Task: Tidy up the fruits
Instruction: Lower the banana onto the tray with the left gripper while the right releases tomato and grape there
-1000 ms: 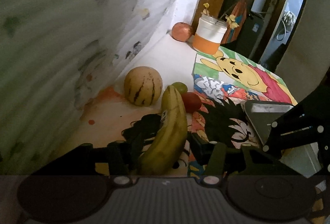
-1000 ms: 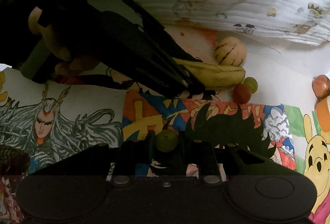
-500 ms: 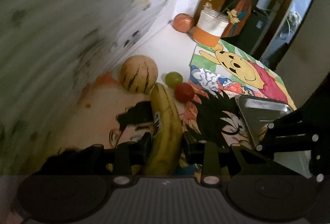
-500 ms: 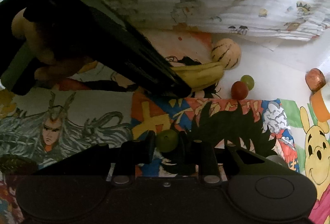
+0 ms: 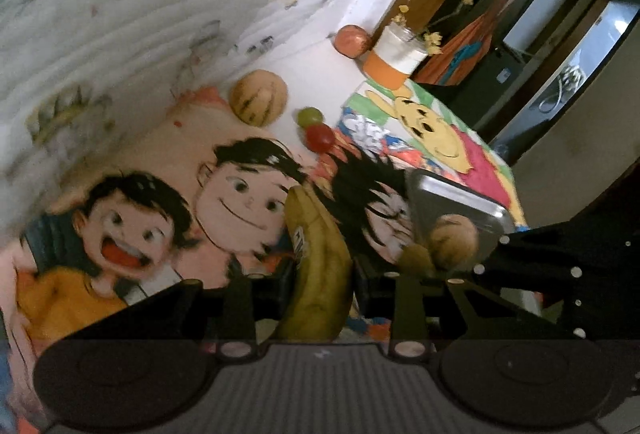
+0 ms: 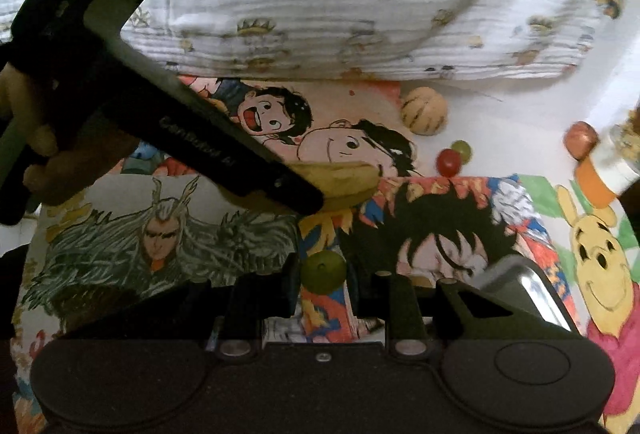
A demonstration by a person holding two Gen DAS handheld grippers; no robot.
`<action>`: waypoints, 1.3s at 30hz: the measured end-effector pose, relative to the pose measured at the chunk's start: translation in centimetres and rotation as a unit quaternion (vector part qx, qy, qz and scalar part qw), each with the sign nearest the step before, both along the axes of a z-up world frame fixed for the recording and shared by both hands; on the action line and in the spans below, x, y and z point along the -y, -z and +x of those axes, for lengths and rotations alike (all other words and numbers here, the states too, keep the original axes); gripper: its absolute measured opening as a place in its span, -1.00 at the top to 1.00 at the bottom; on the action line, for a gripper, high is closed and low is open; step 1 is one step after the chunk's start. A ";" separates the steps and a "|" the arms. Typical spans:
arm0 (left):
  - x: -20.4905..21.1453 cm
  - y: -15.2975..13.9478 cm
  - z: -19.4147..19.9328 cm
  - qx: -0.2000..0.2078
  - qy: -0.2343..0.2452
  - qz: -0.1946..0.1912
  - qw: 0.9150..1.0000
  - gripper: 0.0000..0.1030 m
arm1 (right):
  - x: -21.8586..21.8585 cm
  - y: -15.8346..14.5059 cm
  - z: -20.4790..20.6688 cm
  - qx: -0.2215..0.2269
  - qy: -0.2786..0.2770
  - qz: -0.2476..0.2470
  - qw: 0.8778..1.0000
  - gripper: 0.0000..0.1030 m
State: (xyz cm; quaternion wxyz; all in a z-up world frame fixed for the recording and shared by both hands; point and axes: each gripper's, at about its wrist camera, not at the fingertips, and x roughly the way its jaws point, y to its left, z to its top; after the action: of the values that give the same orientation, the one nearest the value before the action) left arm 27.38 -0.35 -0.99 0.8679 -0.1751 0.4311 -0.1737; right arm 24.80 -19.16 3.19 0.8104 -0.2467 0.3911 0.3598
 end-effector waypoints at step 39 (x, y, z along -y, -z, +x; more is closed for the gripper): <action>18.0 -0.6 -3.5 0.026 0.164 0.021 0.986 0.34 | 15.3 2.9 -7.2 0.029 0.225 0.004 0.974 0.50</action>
State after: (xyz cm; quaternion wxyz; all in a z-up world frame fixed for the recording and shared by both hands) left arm 23.92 -18.34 -0.43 0.8420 -0.0792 0.4353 -0.3087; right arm 17.63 -34.50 0.33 0.8825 -0.1596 0.4116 0.1624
